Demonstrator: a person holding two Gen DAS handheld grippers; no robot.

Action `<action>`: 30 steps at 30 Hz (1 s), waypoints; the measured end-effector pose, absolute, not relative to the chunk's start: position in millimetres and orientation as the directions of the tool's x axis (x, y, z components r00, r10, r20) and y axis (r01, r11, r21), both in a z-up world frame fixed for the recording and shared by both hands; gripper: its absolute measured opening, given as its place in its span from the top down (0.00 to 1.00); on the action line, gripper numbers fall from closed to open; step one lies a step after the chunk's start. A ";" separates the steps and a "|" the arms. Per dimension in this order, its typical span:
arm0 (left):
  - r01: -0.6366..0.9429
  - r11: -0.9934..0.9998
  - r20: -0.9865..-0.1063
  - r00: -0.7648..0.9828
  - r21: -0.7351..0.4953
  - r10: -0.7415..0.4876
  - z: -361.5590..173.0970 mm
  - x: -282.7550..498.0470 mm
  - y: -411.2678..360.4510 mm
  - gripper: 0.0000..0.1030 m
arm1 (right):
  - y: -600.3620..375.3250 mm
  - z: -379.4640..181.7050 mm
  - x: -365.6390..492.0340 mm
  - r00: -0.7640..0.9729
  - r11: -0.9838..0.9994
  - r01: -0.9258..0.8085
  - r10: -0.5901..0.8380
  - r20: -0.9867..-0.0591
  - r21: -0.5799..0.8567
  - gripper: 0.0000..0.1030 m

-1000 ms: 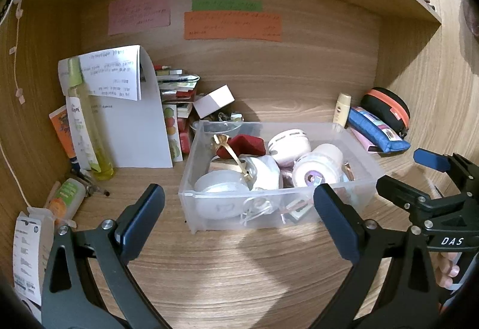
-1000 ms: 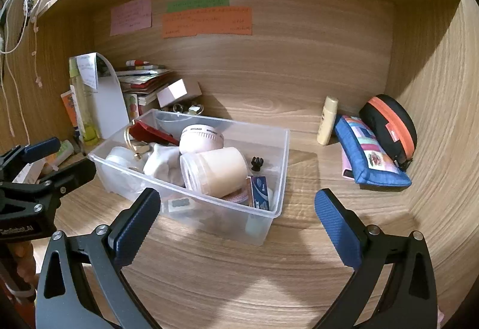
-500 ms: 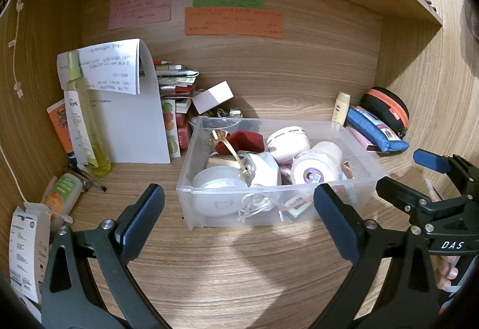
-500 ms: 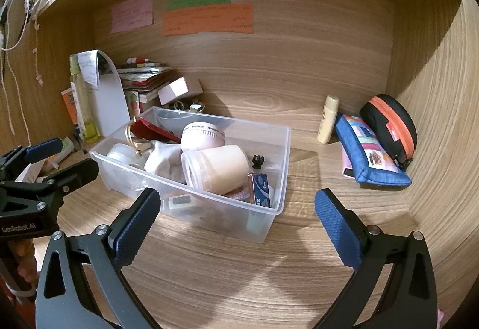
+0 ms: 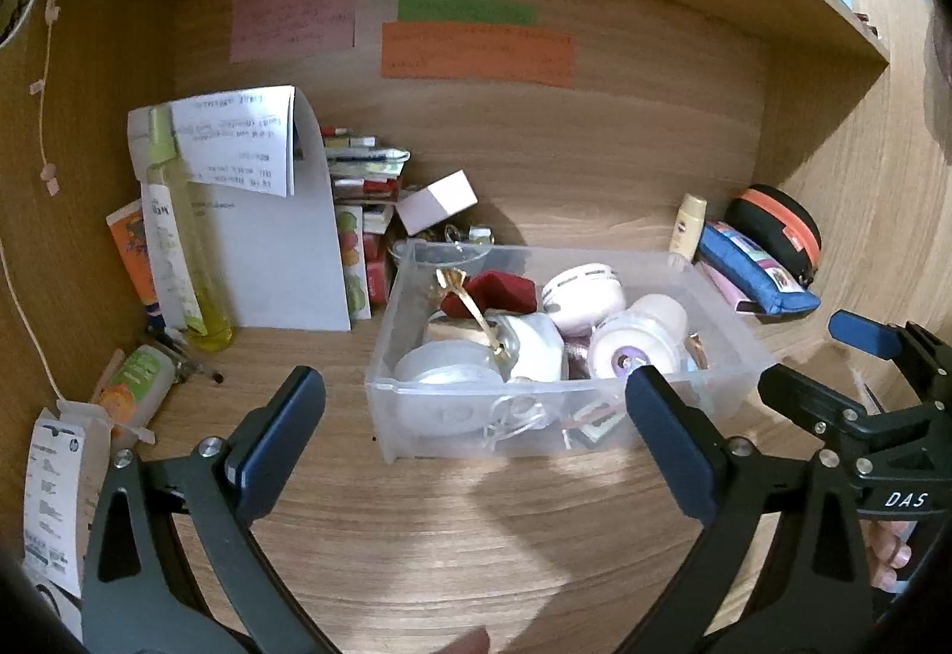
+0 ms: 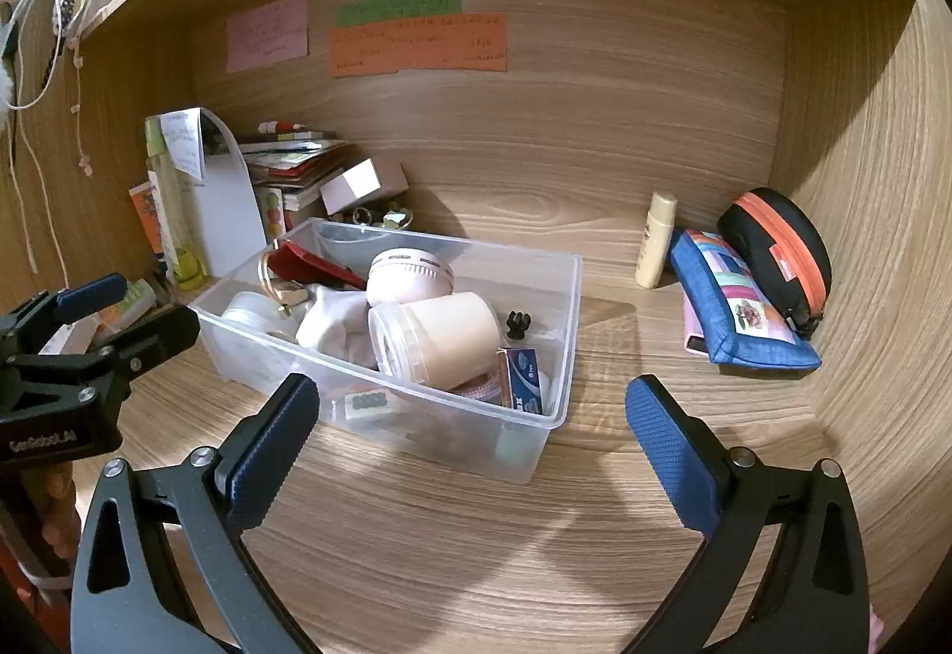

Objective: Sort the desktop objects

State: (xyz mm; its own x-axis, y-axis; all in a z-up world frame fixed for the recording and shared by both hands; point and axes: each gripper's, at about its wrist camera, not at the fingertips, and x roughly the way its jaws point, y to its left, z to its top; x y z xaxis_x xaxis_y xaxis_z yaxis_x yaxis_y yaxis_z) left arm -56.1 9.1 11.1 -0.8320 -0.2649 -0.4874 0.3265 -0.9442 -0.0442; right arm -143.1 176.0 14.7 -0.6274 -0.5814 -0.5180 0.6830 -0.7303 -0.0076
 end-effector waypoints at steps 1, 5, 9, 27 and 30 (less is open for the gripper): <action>0.320 -0.946 -0.490 -0.833 -0.051 -0.256 10.7 -56.2 8.7 0.01 | 175.8 14.8 -143.4 -0.625 -0.729 0.685 -0.583 -0.519 -0.006 0.00; 0.314 -0.947 -0.489 -0.837 -0.060 -0.246 10.8 -54.6 8.8 0.01 | 174.4 14.7 -142.5 -0.619 -0.725 0.689 -0.588 -0.521 -0.002 0.00; 0.310 -0.949 -0.485 -0.840 -0.059 -0.244 11.9 -53.9 9.3 0.01 | 171.9 14.4 -140.7 -0.617 -0.721 0.693 -0.588 -0.522 -0.008 0.00; 0.279 -0.958 -0.435 -0.873 -0.070 -0.223 17.3 -46.9 14.0 0.01 | 169.2 17.8 -134.1 -0.620 -0.710 0.703 -0.594 -0.512 -0.028 0.00; 0.276 -0.958 -0.432 -0.875 -0.073 -0.219 18.1 -45.6 14.4 0.01 | 170.0 18.1 -134.5 -0.622 -0.711 0.703 -0.595 -0.510 -0.028 0.00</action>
State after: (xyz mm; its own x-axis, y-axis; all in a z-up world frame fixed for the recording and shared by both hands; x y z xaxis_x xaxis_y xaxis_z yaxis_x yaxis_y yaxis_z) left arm -45.6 14.4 18.1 -0.8747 -0.2192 -0.4323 0.2763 -0.9583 -0.0732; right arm -134.5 170.0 18.1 -0.6215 -0.5949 -0.5097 0.7031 -0.7105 -0.0281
